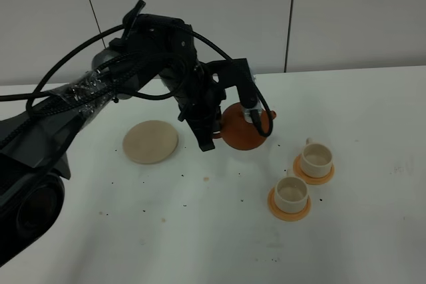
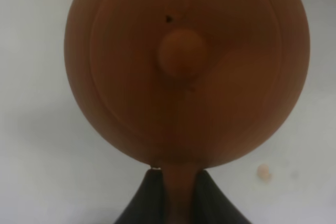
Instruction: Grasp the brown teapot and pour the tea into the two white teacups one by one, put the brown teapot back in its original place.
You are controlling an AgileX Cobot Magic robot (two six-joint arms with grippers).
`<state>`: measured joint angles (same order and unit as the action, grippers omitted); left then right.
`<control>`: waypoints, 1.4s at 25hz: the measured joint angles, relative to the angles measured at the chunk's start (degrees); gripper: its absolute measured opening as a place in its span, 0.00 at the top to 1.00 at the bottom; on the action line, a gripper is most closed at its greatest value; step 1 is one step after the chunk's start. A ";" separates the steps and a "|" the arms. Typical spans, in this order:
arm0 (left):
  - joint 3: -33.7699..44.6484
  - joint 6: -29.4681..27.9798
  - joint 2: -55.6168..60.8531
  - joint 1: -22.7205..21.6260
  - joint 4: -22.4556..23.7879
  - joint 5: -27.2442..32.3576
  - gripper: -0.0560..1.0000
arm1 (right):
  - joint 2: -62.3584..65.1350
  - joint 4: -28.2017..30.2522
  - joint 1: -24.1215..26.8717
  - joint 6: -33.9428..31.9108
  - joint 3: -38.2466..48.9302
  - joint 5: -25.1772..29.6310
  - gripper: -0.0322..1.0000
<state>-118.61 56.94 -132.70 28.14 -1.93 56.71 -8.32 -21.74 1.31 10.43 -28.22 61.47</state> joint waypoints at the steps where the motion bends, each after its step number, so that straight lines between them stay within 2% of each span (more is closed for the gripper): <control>1: 0.00 -0.32 0.00 0.36 -0.04 -0.05 0.79 | 0.00 0.00 0.00 0.00 0.00 0.00 0.66; 5: 0.00 -2.12 0.00 1.37 0.97 -0.75 0.79 | 0.00 0.00 0.00 0.00 0.00 0.00 0.66; 13: 0.00 -3.81 0.00 4.04 7.61 -1.53 0.79 | 0.00 -0.02 0.00 0.00 0.00 0.00 0.66; 21: 0.00 -3.99 0.00 5.39 8.43 -4.36 0.79 | 0.00 -0.02 0.00 0.00 0.00 0.00 0.66; 29: 0.00 -4.06 0.00 7.70 14.44 -4.90 0.79 | 0.00 -0.06 0.00 0.00 0.00 0.00 0.66; 35: 0.00 -4.06 0.00 8.37 15.63 -5.28 0.79 | 0.00 -0.06 0.00 0.00 0.00 0.00 0.66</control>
<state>-118.61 52.88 -132.70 36.52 13.70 51.43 -8.32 -21.81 1.31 10.43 -28.22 61.47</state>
